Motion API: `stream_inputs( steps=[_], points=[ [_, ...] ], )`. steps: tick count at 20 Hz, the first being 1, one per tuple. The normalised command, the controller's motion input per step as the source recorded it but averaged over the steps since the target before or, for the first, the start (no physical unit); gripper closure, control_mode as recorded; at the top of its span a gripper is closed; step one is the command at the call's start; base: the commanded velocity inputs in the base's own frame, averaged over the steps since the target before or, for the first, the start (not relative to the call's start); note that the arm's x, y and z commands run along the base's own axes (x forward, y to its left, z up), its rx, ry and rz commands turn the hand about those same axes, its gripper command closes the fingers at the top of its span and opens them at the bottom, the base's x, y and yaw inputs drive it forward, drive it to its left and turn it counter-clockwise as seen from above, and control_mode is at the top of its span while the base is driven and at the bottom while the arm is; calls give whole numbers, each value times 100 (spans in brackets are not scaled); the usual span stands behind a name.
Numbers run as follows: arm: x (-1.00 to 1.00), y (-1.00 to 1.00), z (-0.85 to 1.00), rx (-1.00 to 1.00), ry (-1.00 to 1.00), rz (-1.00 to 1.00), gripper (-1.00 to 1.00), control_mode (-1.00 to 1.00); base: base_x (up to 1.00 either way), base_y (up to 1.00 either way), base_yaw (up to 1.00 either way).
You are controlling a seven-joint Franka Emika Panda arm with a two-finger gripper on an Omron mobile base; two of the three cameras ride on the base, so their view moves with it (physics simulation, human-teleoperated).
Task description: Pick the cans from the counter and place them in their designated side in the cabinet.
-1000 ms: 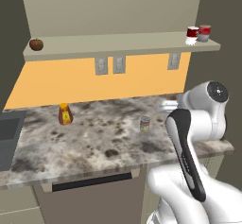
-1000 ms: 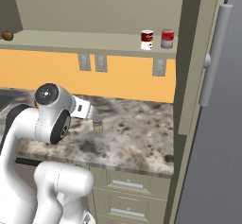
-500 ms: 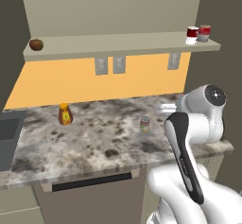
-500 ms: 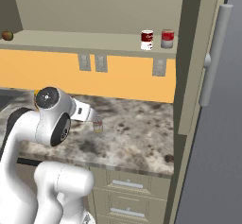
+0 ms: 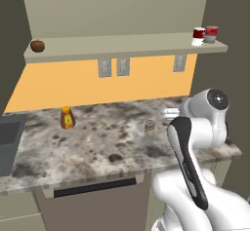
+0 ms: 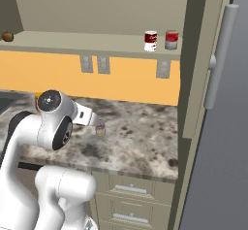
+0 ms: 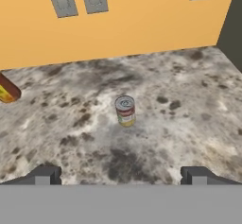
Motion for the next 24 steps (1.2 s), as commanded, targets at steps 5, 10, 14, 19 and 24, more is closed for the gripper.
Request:
stream_inputs(
  steps=[5, 10, 14, 19, 24],
  points=[
    [9, 0, -11, 0, 0, 0, -100, -100, 0, 0, 0],
    [18, 0, -9, 0, 0, 0, -100, -100, 0, 0, 0],
    [22, 0, -10, 0, 0, 0, -100, -100, 0, 0, 0],
    [19, 0, -10, 0, 0, 0, -100, -100, 0, 0, 0],
    [16, 2, -14, 0, 0, 0, -100, -100, 0, 0, 0]
  ],
)
